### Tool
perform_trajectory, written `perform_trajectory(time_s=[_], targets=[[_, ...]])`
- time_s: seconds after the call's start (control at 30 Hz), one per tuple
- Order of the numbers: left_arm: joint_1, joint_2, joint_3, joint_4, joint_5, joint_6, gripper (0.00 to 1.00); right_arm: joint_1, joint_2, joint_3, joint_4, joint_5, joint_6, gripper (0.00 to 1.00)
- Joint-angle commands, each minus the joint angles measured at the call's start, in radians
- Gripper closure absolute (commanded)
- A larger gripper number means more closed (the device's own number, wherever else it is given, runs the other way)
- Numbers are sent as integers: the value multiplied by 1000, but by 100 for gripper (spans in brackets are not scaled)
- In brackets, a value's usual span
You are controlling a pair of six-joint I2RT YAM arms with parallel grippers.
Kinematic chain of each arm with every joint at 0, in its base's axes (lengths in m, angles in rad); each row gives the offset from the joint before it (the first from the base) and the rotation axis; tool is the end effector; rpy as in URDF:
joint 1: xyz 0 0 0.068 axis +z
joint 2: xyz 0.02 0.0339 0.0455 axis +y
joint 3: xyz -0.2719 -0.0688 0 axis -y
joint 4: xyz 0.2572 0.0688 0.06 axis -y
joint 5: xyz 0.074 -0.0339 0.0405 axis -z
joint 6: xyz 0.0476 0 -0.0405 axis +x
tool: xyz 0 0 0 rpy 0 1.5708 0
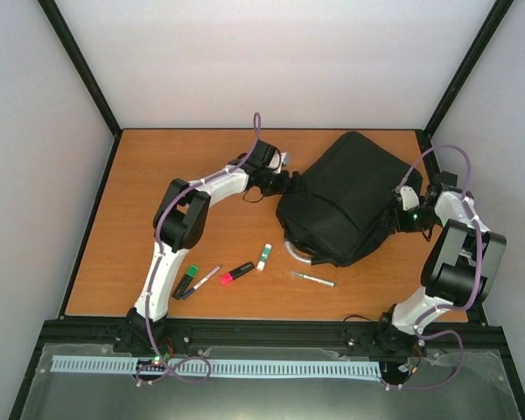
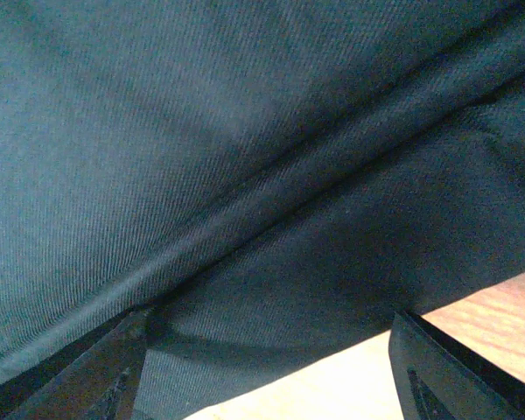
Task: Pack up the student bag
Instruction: Adjust the student bag at the center of the board.
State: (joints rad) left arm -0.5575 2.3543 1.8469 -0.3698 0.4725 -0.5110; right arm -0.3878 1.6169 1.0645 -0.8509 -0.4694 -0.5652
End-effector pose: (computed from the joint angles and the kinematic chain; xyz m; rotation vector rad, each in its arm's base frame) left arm 0.4470 -0.3042 0.1441 0.2860 2.5887 -1.0151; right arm 0.2881 -0.0944 0.1864 -0.2976 2.7251 0.4768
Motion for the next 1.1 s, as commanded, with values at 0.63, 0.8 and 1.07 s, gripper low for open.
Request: perform_trajectory(time_s=[0.63, 0.8, 1.07], targets=[[-66, -300, -437, 248, 0, -53, 6, 365, 419, 477, 41, 17, 209, 24], [-104, -333, -475, 262, -23, -49, 6, 380, 507, 605, 50, 42, 237, 24], [-155, -326, -459, 248, -40, -34, 6, 379, 533, 659, 72, 70, 250, 24]])
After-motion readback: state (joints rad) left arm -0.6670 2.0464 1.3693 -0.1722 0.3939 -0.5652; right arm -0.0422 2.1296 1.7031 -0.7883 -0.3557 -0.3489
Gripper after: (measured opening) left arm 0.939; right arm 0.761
